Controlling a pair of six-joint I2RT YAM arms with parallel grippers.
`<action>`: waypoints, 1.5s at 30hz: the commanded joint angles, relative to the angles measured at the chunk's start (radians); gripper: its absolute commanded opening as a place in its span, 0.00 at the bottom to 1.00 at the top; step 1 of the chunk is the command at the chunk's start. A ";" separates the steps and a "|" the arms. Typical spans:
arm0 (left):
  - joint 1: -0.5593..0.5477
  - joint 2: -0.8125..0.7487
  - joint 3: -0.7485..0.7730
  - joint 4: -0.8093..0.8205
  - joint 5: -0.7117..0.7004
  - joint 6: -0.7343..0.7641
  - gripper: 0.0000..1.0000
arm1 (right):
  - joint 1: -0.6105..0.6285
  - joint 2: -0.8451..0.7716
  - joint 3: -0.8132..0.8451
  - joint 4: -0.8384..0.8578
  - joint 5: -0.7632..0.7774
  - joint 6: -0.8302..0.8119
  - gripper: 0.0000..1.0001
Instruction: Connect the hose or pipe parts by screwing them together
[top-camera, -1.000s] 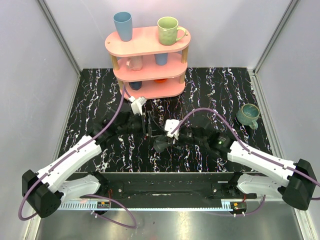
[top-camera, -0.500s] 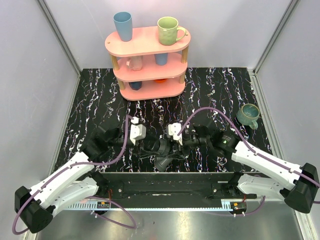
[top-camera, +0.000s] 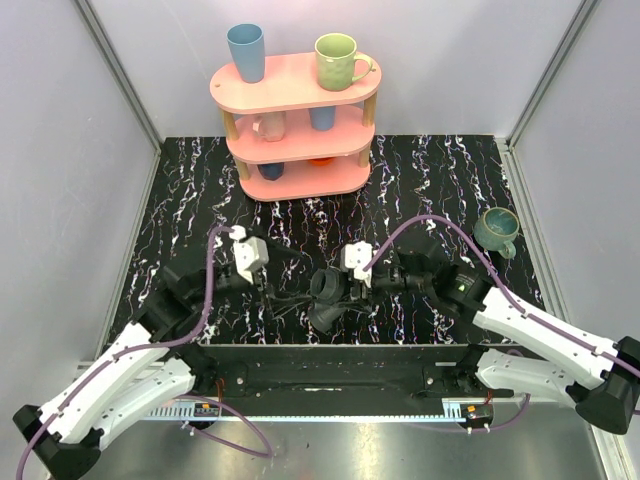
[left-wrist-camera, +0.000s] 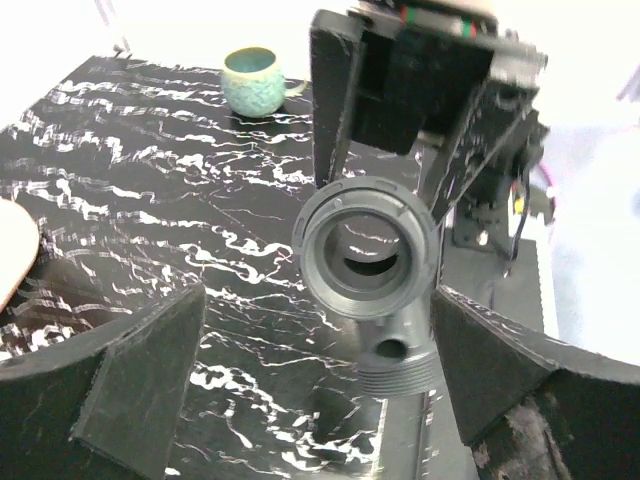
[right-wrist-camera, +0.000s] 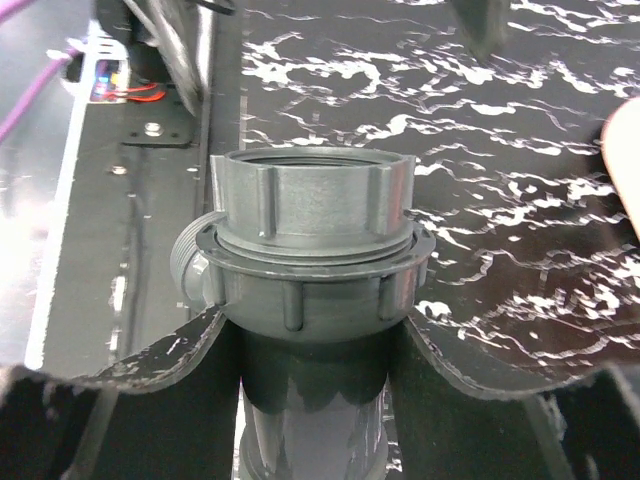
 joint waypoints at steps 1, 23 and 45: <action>0.004 -0.018 0.039 0.021 -0.238 -0.424 0.99 | 0.007 -0.002 0.028 0.080 0.186 -0.069 0.00; 0.004 0.306 0.272 -0.190 -0.279 -1.320 0.88 | 0.095 0.002 -0.110 0.354 0.548 -0.277 0.00; 0.002 0.248 0.064 0.181 0.108 -0.332 0.13 | 0.117 -0.011 0.037 0.145 0.196 -0.090 0.00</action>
